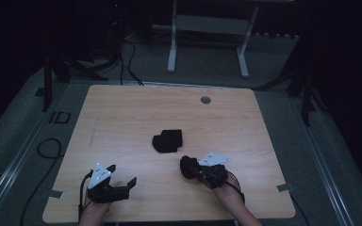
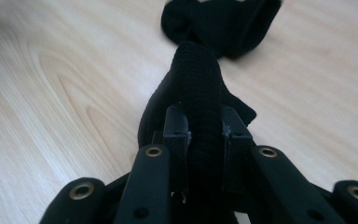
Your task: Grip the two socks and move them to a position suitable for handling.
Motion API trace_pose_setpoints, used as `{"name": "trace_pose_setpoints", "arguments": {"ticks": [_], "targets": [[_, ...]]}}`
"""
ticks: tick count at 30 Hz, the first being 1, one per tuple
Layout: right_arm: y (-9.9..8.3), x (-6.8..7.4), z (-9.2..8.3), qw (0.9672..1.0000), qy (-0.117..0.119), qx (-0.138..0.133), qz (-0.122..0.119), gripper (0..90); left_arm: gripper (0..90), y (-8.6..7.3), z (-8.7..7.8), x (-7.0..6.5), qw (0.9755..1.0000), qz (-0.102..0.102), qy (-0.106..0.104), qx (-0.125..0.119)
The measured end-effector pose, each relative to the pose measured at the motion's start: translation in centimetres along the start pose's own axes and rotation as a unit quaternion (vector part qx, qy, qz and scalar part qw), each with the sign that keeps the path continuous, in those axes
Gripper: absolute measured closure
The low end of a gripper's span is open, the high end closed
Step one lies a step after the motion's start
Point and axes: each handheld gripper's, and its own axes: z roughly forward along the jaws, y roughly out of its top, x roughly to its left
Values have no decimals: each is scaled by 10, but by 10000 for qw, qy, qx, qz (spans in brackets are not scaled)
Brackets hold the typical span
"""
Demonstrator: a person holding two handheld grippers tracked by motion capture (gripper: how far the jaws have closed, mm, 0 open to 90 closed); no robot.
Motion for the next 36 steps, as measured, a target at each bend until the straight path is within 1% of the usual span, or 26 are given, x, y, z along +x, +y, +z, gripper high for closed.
{"name": "trace_pose_setpoints", "arguments": {"ticks": [4, 6, 8, 9, 10, 11, 12, 14, 15, 16, 18, 20, 21, 22, 23, 24, 25, 26, 28, 30, 31, 32, 33, 34, 35, 36], "targets": [[-8, 2, 13, 9997, -3, 241, -74, 763, 52, 1, 10, -14, 9994, 196, -240, 173], [-13, 3, 19, 9992, 14, 409, -46, 761, 70, 1, 14, -20, 9987, 330, -334, 201], [-17, 5, 21, 9995, -30, 312, -13, 760, 73, 2, 18, -27, 9976, 453, -459, 247], [-16, 5, 21, 9994, -56, 334, -81, 755, 94, 2, 20, -29, 9971, 486, -516, 274], [-16, 5, 21, 9994, -56, 334, -81, 755, 112, 2, 20, -29, 9971, 486, -516, 274], [-15, 5, 21, 9994, -50, 352, -61, 746, 112, 3, 24, -34, 9963, 489, -614, 344], [-14, 4, 20, 9992, 88, 393, 59, 653, 117, 4, 28, -37, 9951, 491, -757, 398], [-11, 5, 17, 9990, 171, 421, 27, 542, 140, 4, 30, -39, 9946, 521, -791, 424], [-11, 5, 17, 9990, 171, 421, 27, 542, 140, 5, 32, -41, 9941, 550, -813, 462], [-11, 6, 13, 9986, 247, 466, 43, 461, 144, 7, 36, -43, 9930, 529, -921, 512], [-11, 7, 11, 9986, 268, 453, 64, 447, 145, 7, 39, -45, 9923, 539, -985, 531], [-8, 8, -5, 9984, 483, 271, 135, 389, 151, 9, 42, -48, 9909, 540, -1094, 565], [-4, 6, -14, 9984, 528, 120, 146, 384, 157, 12, 47, -53, 9891, 540, -1225, 608], [-2, 4, -20, 9985, 526, 22, 156, 381, 156, 12, 47, -53, 9891, 540, -1225, 608], [2, 0, -27, 9985, 505, -105, 177, 377, 156, 15, 54, -58, 9869, 576, -1344, 677], [6, -4, -33, 9987, 410, -225, 181, 378, 157, 18, 58, -60, 9861, 581, -1375, 736], [9, -10, -37, 9991, 249, -305, 182, 382, 165, 18, 58, -60, 9861, 581, -1375, 736], [11, -16, -39, 9990, 127, -347, 262, 399, 187, 20, 62, -62, 9854, 613, -1377, 796], [11, -27, -35, 9980, 187, -286, 533, 423, 199, 23, 71, -67, 9846, 698, -1352, 864], [9, -30, -30, 9980, 212, -216, 557, 426, 218, 26, 81, -70, 9828, 729, -1399, 957], [3, -31, -17, 9982, 241, 35, 549, 459, 293, 27, 86, -71, 9822, 754, -1368, 1045], [3, -31, -17, 9982, 241, 35, 549, 459, 293, 28, 89, -71, 9811, 737, -1430, 1071], [0, -30, -13, 9980, 309, 85, 542, 470, 330, 29, 94, -71, 9794, 737, -1507, 1121], [0, -30, -13, 9980, 309, 85, 542, 470, 364, 29, 94, -71, 9794, 737, -1507, 1121], [-3, -29, -9, 9977, 364, 138, 552, 470, 364, 29, 94, -71, 9794, 737, -1507, 1121], [-3, -29, -9, 9977, 364, 138, 552, 490, 364, 32, 109, -75, 9763, 846, -1468, 1349]]}}
